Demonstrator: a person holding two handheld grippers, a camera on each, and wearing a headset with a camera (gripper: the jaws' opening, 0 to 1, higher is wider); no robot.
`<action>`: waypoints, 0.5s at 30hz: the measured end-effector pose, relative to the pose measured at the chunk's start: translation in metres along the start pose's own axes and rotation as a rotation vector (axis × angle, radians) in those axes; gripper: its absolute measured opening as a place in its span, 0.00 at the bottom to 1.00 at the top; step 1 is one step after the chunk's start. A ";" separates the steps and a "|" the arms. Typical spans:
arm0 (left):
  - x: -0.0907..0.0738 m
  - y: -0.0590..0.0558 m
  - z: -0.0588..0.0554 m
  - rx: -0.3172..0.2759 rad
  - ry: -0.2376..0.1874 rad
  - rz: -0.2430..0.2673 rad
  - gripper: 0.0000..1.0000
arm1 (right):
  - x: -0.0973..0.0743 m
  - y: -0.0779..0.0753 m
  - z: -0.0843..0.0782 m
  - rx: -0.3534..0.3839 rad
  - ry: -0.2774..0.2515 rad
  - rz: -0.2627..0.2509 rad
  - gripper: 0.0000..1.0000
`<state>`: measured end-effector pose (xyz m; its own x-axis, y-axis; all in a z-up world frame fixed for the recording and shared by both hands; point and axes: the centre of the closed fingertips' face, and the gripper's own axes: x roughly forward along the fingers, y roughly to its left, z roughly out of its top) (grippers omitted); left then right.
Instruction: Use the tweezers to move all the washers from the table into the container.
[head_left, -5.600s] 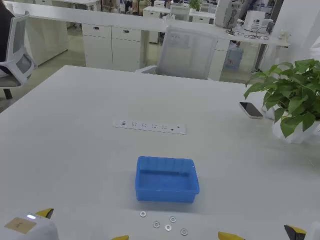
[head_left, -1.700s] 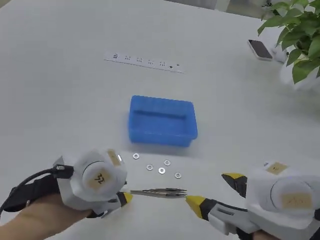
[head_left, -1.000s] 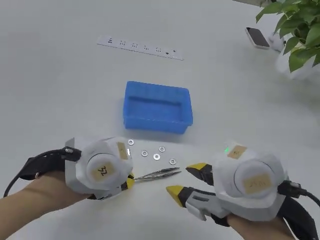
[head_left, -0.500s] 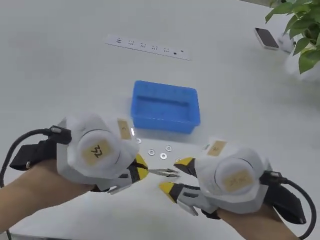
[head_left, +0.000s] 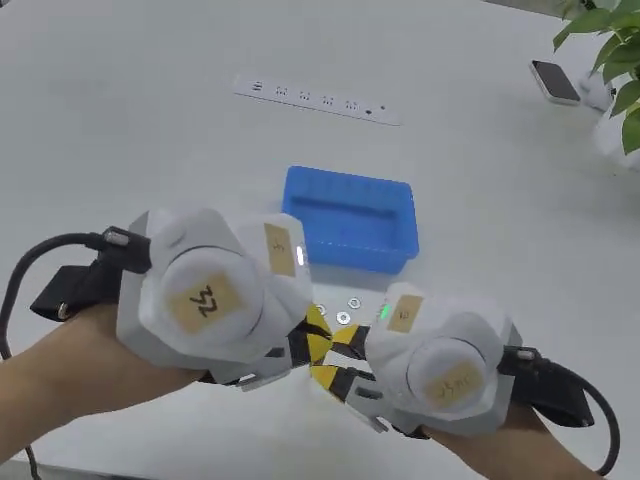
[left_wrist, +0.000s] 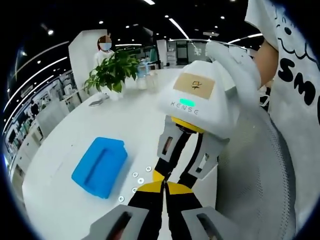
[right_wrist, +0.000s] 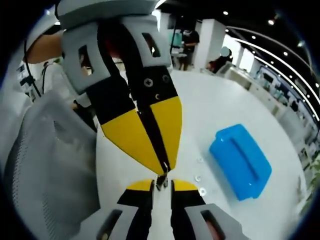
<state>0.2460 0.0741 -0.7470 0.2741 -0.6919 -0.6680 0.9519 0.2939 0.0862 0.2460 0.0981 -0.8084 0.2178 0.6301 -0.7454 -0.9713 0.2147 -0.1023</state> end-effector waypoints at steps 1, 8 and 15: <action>0.000 -0.001 0.000 0.002 0.001 -0.006 0.00 | 0.001 0.001 0.001 -0.008 0.001 0.008 0.06; 0.002 -0.005 -0.003 0.036 0.005 -0.018 0.00 | 0.010 0.003 -0.002 -0.043 0.013 0.039 0.05; -0.004 0.004 -0.002 0.017 -0.065 0.115 0.02 | 0.011 0.003 0.000 -0.013 0.014 0.051 0.04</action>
<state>0.2480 0.0791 -0.7454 0.3894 -0.6958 -0.6035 0.9157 0.3633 0.1721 0.2456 0.1056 -0.8172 0.1665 0.6293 -0.7592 -0.9823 0.1728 -0.0722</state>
